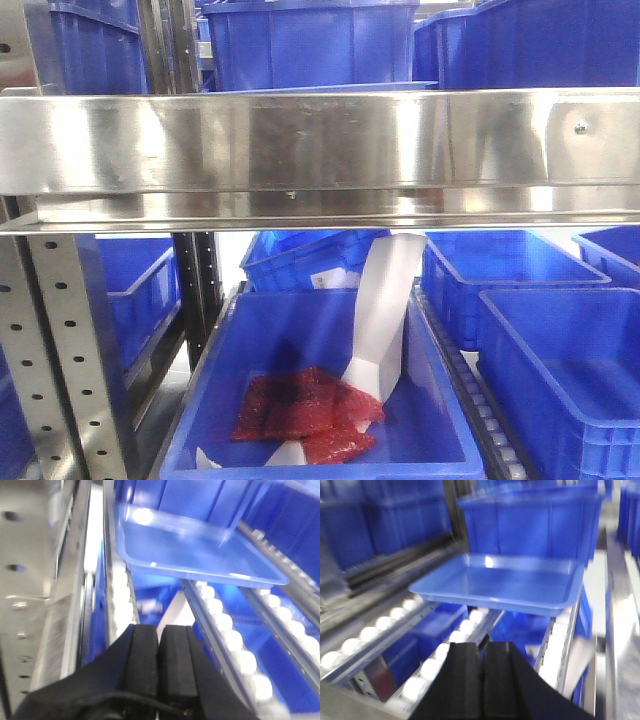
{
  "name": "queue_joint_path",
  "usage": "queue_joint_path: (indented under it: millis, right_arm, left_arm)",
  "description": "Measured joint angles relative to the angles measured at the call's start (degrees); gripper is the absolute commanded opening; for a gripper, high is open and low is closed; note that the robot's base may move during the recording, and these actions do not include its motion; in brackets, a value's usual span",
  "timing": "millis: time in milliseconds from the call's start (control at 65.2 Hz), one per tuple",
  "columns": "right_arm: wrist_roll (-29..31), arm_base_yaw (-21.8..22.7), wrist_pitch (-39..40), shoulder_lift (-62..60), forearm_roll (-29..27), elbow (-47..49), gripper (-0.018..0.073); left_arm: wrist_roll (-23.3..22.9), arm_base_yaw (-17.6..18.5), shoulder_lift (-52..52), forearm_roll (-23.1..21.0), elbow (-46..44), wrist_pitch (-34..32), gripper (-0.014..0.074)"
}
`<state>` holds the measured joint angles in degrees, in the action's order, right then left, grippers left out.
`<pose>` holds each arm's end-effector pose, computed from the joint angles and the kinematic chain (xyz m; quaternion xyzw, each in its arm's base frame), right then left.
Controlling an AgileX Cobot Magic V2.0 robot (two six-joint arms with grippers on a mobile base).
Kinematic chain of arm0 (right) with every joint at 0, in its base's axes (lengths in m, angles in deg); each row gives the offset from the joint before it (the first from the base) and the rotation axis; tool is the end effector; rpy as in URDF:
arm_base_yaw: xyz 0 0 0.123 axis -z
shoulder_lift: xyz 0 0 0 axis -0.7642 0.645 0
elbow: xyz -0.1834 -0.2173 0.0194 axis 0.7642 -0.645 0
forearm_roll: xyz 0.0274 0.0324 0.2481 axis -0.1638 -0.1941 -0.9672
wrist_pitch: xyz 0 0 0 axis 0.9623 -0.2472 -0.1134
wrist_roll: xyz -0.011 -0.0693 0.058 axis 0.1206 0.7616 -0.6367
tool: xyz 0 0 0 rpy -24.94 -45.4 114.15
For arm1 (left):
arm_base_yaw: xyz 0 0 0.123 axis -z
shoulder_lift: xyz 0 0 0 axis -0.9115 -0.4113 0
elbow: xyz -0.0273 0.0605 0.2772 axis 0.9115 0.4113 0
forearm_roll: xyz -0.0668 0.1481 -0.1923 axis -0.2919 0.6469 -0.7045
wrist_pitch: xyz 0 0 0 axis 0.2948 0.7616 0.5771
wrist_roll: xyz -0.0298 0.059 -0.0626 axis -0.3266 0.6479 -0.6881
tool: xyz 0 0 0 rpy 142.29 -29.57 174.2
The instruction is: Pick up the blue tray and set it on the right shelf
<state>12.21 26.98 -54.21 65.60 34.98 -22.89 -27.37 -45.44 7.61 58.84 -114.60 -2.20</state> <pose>0.2204 0.0952 0.3475 -0.0869 0.7270 0.2035 0.6500 0.2209 -0.0816 0.3334 0.0196 0.7824 -0.2009 0.5892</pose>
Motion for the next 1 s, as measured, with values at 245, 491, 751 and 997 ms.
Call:
queue_joint_path:
  millis: [245, 491, 751, 997]
  right_arm:
    - [0.0, 0.0, 0.8, -19.7, 0.3, -14.3, 0.0055]
    - [0.0, 0.0, -8.0, -37.5, 0.3, -19.6, 0.0055]
    - [0.0, 0.0, -10.4, -44.7, 0.3, -20.4, 0.0055]
    - [0.0, 0.0, -10.4, -44.7, 0.3, -20.4, 0.0055]
  left_arm:
    - [0.0, 0.0, 23.4, 1.6, 13.8, 0.7, -0.0039]
    - [0.0, 0.0, 44.6, 1.7, 18.2, 17.8, -0.0039]
    - [0.0, 0.0, 55.8, 1.7, 18.5, 22.9, -0.0039]
    - [0.0, 0.0, 55.9, 1.7, 18.5, 23.3, -0.0039]
